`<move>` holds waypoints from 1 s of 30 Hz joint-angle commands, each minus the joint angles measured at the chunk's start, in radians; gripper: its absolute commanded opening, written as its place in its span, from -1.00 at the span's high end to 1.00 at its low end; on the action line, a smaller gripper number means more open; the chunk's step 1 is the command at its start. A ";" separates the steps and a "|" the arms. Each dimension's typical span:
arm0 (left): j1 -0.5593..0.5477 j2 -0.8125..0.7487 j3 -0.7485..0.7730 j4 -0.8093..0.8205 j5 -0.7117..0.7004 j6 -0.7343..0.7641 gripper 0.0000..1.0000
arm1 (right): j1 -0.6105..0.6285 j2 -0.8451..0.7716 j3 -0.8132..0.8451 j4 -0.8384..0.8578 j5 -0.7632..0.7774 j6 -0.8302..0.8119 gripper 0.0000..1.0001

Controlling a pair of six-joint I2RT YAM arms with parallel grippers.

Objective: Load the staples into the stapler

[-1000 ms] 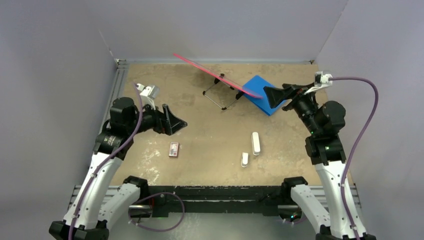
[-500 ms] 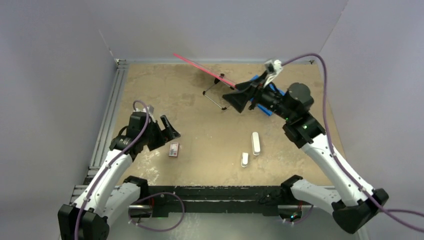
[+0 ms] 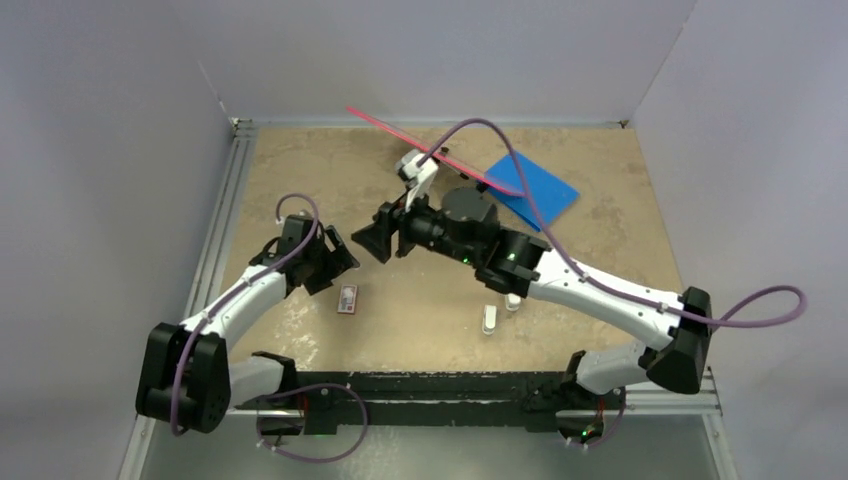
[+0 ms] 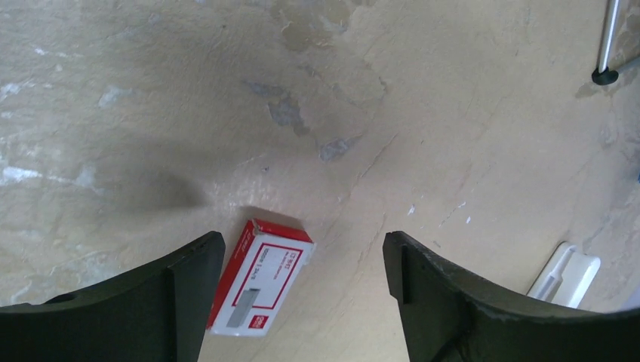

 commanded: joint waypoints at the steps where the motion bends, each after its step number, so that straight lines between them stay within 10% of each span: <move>1: 0.004 0.030 0.008 0.121 0.014 0.043 -0.47 | 0.083 0.033 -0.047 0.013 0.191 -0.036 -0.18; 21: -0.017 0.108 -0.037 0.129 0.076 0.081 -0.02 | 0.092 0.160 -0.313 0.036 0.255 0.297 -0.15; 30: -0.029 0.158 -0.051 0.231 0.362 0.120 0.21 | 0.075 0.174 -0.372 0.008 0.301 0.389 -0.09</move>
